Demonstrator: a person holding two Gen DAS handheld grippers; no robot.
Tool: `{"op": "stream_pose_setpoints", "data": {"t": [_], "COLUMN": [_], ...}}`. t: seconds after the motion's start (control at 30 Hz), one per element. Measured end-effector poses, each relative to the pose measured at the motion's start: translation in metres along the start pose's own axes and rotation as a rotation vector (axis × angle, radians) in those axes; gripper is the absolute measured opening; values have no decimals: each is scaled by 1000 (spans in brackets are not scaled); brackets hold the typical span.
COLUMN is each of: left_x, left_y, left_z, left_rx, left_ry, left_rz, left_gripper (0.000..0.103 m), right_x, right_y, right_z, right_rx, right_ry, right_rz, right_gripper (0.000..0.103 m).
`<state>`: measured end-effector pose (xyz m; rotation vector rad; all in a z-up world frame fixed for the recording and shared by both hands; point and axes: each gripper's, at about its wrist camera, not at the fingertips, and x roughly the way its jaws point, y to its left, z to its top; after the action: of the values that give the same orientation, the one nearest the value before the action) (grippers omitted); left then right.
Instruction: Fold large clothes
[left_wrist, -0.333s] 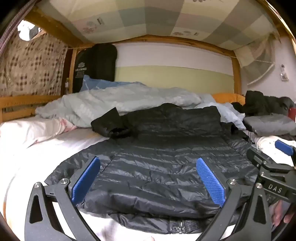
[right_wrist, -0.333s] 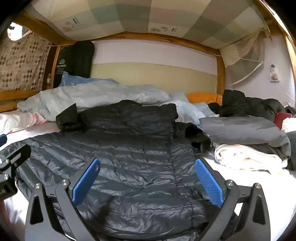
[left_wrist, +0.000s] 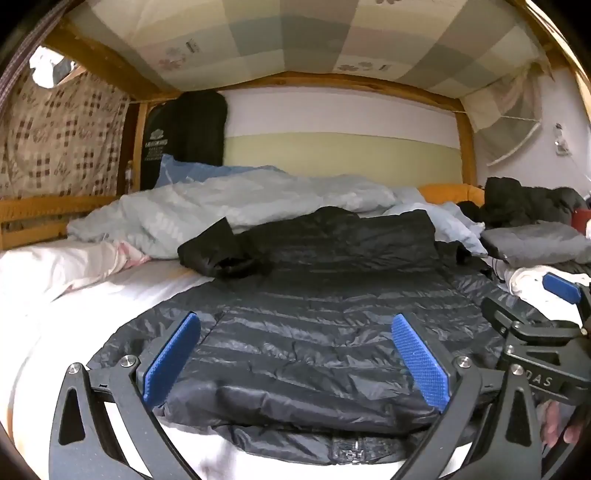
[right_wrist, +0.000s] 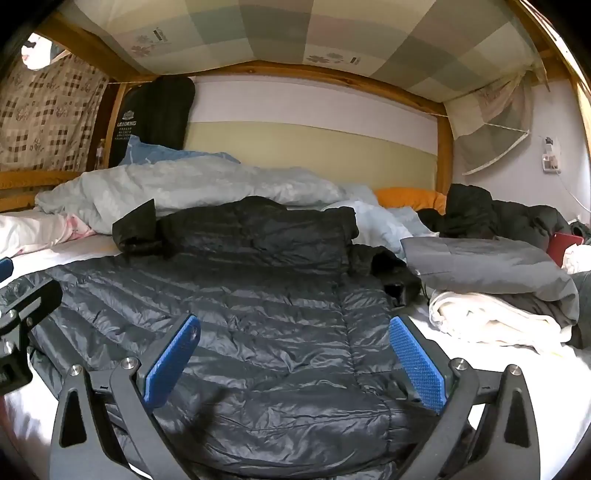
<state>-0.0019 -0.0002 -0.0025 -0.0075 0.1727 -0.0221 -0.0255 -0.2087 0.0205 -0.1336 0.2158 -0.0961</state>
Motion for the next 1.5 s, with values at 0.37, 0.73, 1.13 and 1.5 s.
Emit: {"op": "stream_pose_setpoints", "data": {"t": [0.37, 0.73, 1.13, 1.5], "left_x": [2, -1, -7, -10], "left_y": [6, 1, -1, -5], "left_z": [-1, 1, 1, 0], "left_rx": [-33, 1, 21, 31], "left_ry": [12, 1, -28, -57], "left_rz": [10, 25, 13, 69], "left_gripper": [103, 103, 103, 103], "right_x": [-3, -3, 0, 4], "right_y": [3, 1, -6, -3], "right_z": [-4, -5, -6, -6], "right_rx": [-1, 3, 38, 26], "right_ry": [-5, -7, 19, 41], "right_rz": [-8, -18, -19, -32], "right_gripper": [103, 103, 103, 103]}}
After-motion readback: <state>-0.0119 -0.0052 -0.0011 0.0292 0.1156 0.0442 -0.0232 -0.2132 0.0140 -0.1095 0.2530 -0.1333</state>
